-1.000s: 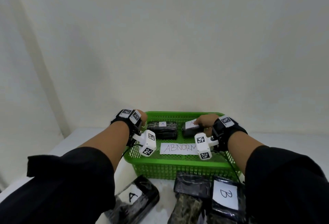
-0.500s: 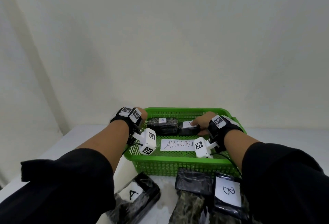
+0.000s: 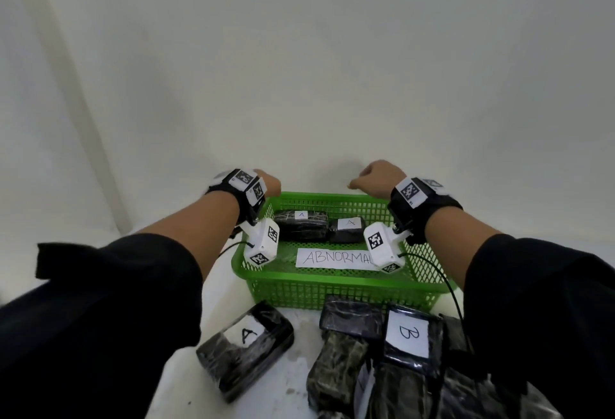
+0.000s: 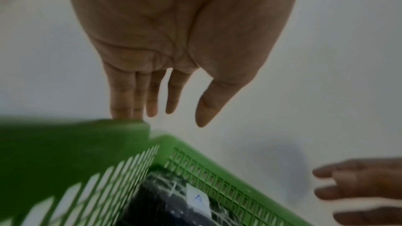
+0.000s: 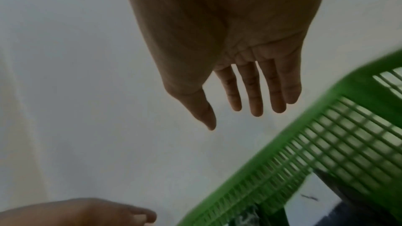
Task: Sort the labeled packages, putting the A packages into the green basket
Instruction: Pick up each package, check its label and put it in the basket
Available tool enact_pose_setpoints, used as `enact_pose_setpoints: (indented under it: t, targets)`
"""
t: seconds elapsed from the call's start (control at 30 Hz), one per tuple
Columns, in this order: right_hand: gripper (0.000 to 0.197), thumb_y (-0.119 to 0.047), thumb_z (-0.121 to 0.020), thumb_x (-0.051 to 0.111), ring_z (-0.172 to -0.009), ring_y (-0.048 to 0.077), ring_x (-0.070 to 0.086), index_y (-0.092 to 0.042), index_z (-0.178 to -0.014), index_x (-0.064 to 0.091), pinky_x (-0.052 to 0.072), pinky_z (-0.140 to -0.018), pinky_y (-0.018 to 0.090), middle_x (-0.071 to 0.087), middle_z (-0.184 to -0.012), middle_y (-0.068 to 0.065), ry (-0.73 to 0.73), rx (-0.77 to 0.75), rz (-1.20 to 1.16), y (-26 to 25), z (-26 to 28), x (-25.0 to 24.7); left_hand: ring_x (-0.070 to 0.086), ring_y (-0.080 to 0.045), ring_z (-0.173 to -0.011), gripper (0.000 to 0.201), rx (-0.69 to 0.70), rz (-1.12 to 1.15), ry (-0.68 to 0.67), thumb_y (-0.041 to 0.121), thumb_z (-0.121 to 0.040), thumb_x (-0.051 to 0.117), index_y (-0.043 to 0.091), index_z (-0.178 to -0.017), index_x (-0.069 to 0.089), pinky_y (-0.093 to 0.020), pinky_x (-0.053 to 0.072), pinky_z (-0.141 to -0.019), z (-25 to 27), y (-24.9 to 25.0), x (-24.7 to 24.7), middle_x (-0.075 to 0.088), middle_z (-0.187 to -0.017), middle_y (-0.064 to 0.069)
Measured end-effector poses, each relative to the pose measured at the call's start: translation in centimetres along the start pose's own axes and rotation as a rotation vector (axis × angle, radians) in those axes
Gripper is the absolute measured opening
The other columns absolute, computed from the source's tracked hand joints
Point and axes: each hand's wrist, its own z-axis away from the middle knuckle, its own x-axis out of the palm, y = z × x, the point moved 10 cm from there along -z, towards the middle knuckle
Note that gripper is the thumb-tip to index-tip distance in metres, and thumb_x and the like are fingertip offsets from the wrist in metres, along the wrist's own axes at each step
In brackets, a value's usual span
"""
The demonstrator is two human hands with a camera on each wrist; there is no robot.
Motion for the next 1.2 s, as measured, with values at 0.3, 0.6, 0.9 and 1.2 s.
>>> enact_pose_setpoints:
  t: [0.3,0.6,0.9,1.2]
  targets:
    - [0.089,-0.055,-0.095,0.066,-0.148,0.028,0.042,-0.018,-0.164,0.024,0.037,-0.114,0.039,0.04,-0.164,0.007,-0.012,-0.226,0.186,-5.4,8.4,-3.8,0.034,-0.025,-0.145,0.076,0.077,0.214,0.173,0.058,-0.092,0.053,0.015,-0.152,0.035,-0.039,0.03,-0.117,7.9,1.9,-5.8,0.035,-0.159,-0.005]
    - [0.1,-0.064,-0.092,0.064,-0.159,0.026,0.019,-0.018,-0.166,0.016,0.022,-0.128,0.045,0.019,-0.173,0.004,-0.033,-0.292,0.286,-2.8,17.0,-5.1,0.036,-0.025,-0.144,0.081,0.332,0.123,0.156,0.071,-0.092,0.038,0.018,-0.154,0.032,-0.038,0.03,-0.118,19.7,6.6,-3.4,0.033,-0.159,-0.006]
    - [0.099,-0.06,-0.09,0.068,-0.158,0.022,0.02,-0.018,-0.165,0.018,0.02,-0.129,0.041,0.024,-0.172,0.005,-0.034,-0.316,0.241,2.0,24.3,-4.4,0.038,-0.022,-0.143,0.081,0.48,0.125,0.111,0.068,-0.093,0.041,0.015,-0.153,0.033,-0.038,0.031,-0.118,27.6,11.1,1.1,0.037,-0.157,-0.006]
    - [0.099,-0.048,-0.089,0.074,-0.158,0.023,0.021,-0.022,-0.166,0.018,0.021,-0.129,0.044,0.023,-0.172,0.003,-0.117,-0.284,0.22,7.5,27.9,-2.0,0.056,-0.024,-0.127,0.081,0.524,0.202,0.051,0.075,-0.083,0.042,0.017,-0.139,0.051,-0.04,0.046,-0.106,30.3,14.9,4.9,0.058,-0.139,-0.004]
